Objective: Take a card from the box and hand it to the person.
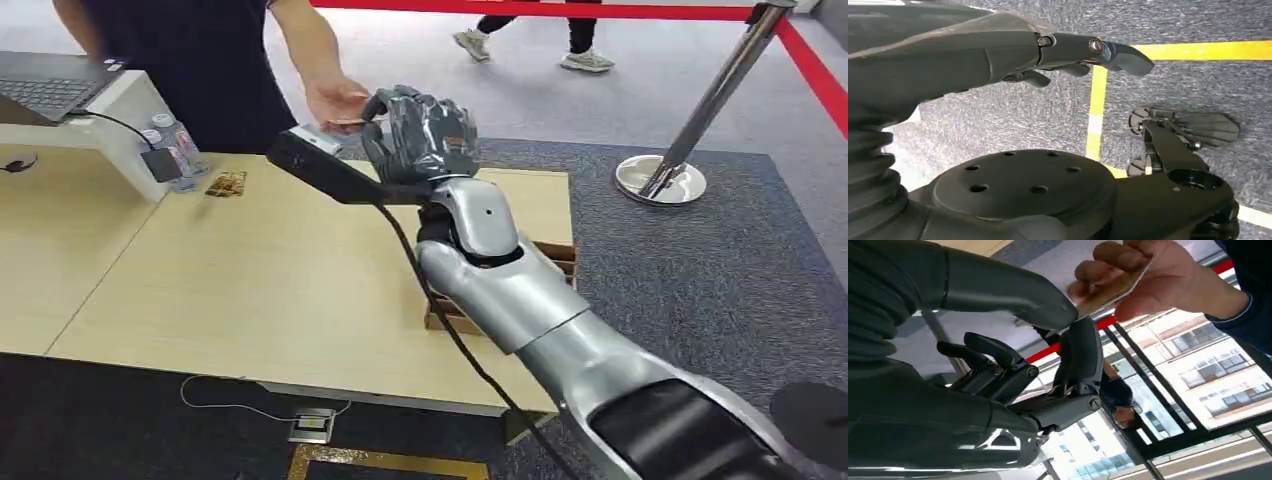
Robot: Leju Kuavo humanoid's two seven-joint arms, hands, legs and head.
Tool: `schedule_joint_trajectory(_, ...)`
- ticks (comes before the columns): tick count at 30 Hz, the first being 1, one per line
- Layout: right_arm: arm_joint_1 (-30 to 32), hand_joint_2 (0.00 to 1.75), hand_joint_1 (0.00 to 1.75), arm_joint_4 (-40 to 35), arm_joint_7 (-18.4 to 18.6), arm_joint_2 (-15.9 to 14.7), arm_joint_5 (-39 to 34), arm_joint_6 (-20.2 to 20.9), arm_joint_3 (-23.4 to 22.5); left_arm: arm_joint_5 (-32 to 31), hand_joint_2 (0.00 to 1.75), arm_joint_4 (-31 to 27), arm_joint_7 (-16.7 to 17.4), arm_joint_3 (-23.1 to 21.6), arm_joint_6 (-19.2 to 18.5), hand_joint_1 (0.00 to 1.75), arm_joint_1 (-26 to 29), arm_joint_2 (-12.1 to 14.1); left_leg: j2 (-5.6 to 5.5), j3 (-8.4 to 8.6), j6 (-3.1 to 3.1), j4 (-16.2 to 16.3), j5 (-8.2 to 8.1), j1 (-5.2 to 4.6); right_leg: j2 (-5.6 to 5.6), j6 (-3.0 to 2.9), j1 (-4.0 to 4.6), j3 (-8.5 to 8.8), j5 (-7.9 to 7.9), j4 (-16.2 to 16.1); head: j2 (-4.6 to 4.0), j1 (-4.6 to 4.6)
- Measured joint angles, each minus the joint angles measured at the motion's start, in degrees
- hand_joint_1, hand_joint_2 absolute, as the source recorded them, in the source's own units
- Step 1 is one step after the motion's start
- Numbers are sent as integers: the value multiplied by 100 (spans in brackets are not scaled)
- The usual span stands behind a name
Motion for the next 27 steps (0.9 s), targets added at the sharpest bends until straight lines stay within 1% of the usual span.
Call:
schedule_joint_trajectory(6, -115, 175, 175, 397, 35, 0, -41, -76, 148, -33, 175, 0, 2, -4, -29, 0, 0, 0, 0, 0, 0, 0, 0, 0, 0, 0, 0, 0, 0, 0, 0, 0)
schedule_joint_trajectory(11, -157, 175, 175, 553, 57, 0, -41, -74, 190, -37, 175, 0, 4, -7, -55, 0, 0, 0, 0, 0, 0, 0, 0, 0, 0, 0, 0, 0, 0, 0, 0, 0)
schedule_joint_trajectory(12, -159, 175, 152, 583, 57, 0, -41, -76, 196, -42, 175, 0, 4, -9, -55, 0, 1, 0, 0, 0, 0, 0, 0, 0, 0, 0, 0, 0, 0, 0, 0, 0)
schedule_joint_trajectory(13, -158, 175, 7, 605, 57, 0, -66, -83, 201, -48, 175, 0, 4, -9, -55, 0, 1, 2, 0, 0, 0, 0, 0, 0, 0, 0, 0, 0, 0, 0, 0, 0)
schedule_joint_trajectory(14, -159, 175, 0, 634, 37, 0, -116, -98, 205, -53, 175, 0, 4, -11, -55, 0, 1, 2, 0, 0, 0, 0, 0, 0, 0, 0, 0, -1, 0, 0, 0, 0)
schedule_joint_trajectory(16, -150, 175, 0, 662, -99, 0, -265, -140, 207, -53, 175, 0, 4, -11, -55, 0, 1, 7, 0, 1, -1, 0, 0, 0, 0, 0, 0, -1, 0, 0, 0, 0)
schedule_joint_trajectory(20, -72, 175, 0, 631, -602, -2, -692, -157, 155, -29, 175, 0, 4, -11, -55, 0, 2, 9, 0, 0, -1, 0, 1, 0, 0, 0, 0, -1, 0, 0, 0, 0)
schedule_joint_trajectory(21, -44, 175, 0, 616, -673, -2, -726, -157, 135, -24, 175, 0, 11, -9, -55, 0, 4, 9, 0, 1, -1, 0, 0, 0, 0, 0, 0, -2, 0, 0, 0, 2)
schedule_joint_trajectory(23, 38, 175, 0, 553, -778, -13, -739, -149, 105, 13, 175, 0, 20, -11, -55, 0, 4, 11, 0, 0, -1, 0, 0, 0, 0, 0, 0, -2, 0, -1, 0, 2)
schedule_joint_trajectory(25, 255, 175, 0, 285, -846, -66, -677, -67, 19, 63, 175, 0, 22, -9, -50, 0, 7, 11, 0, 0, -1, 0, 0, 0, 0, 0, 0, -3, 0, -2, 0, 0)
schedule_joint_trajectory(27, 557, 175, 0, -93, -872, -179, -616, 31, -116, 96, 175, 2, 22, -9, -24, 0, 15, 9, 0, -1, -1, 0, 0, -1, 0, 0, 1, -4, 0, -2, 0, 0)
